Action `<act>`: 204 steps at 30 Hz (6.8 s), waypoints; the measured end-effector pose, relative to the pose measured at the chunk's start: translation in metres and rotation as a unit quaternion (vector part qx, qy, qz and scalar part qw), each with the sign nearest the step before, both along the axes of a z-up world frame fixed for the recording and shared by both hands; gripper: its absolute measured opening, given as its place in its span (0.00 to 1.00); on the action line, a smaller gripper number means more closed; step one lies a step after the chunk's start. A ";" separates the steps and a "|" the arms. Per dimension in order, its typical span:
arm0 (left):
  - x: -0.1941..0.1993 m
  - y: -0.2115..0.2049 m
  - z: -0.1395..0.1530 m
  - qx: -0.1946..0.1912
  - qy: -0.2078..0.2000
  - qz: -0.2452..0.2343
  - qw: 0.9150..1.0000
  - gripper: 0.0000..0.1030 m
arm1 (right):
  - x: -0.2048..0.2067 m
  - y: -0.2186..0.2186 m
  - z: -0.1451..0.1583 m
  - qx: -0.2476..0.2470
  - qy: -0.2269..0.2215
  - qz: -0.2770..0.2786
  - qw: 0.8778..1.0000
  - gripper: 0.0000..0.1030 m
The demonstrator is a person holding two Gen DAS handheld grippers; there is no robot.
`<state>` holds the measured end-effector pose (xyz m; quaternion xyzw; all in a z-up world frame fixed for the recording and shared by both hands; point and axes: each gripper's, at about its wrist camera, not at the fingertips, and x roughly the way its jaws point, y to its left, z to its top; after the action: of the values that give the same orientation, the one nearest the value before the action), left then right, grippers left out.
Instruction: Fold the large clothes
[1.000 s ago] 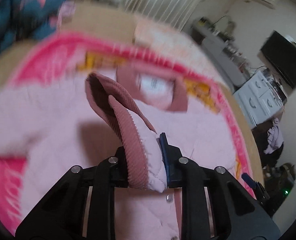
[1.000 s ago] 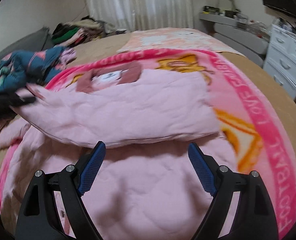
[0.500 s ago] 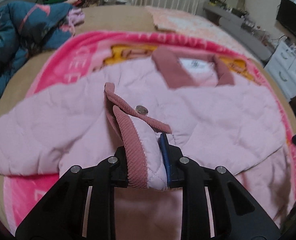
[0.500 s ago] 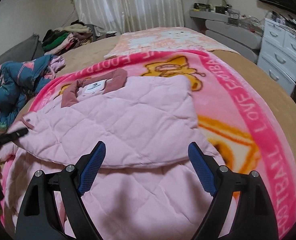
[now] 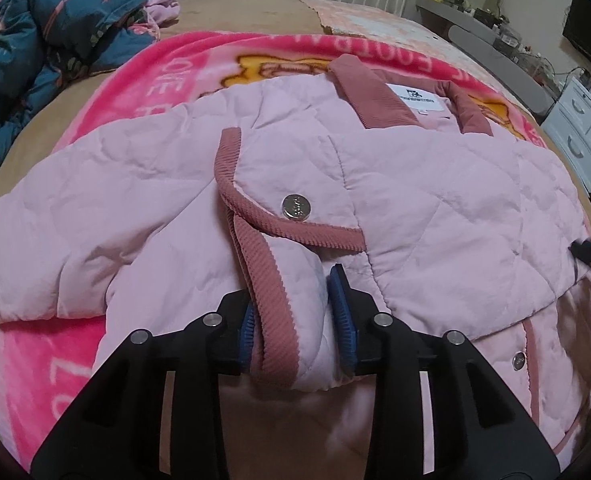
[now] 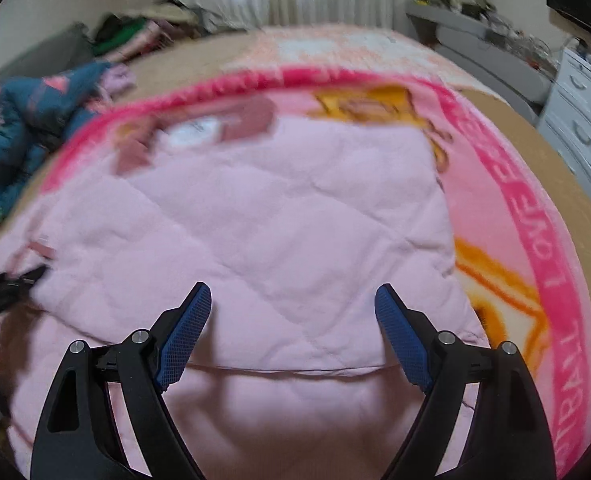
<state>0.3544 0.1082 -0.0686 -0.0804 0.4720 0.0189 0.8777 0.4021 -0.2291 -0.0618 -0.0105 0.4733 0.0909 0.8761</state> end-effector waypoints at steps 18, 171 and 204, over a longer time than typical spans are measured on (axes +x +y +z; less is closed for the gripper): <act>-0.035 0.016 0.035 -0.017 -0.005 0.030 0.999 0.91 | -0.034 0.014 0.028 0.062 -0.030 -0.011 0.998 0.91; -0.058 -0.120 0.151 0.010 -0.195 -0.077 0.978 0.07 | -0.159 -0.074 0.084 0.212 -0.105 -0.069 0.969 0.92; -0.075 -0.042 0.105 0.051 -0.074 -0.038 0.995 0.91 | -0.096 -0.009 0.023 0.282 0.034 -0.054 0.957 0.89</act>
<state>0.2796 0.0659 0.0363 -0.0188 0.4068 0.0040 0.9133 0.3060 -0.2384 -0.0386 0.2661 0.4578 0.1735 0.8304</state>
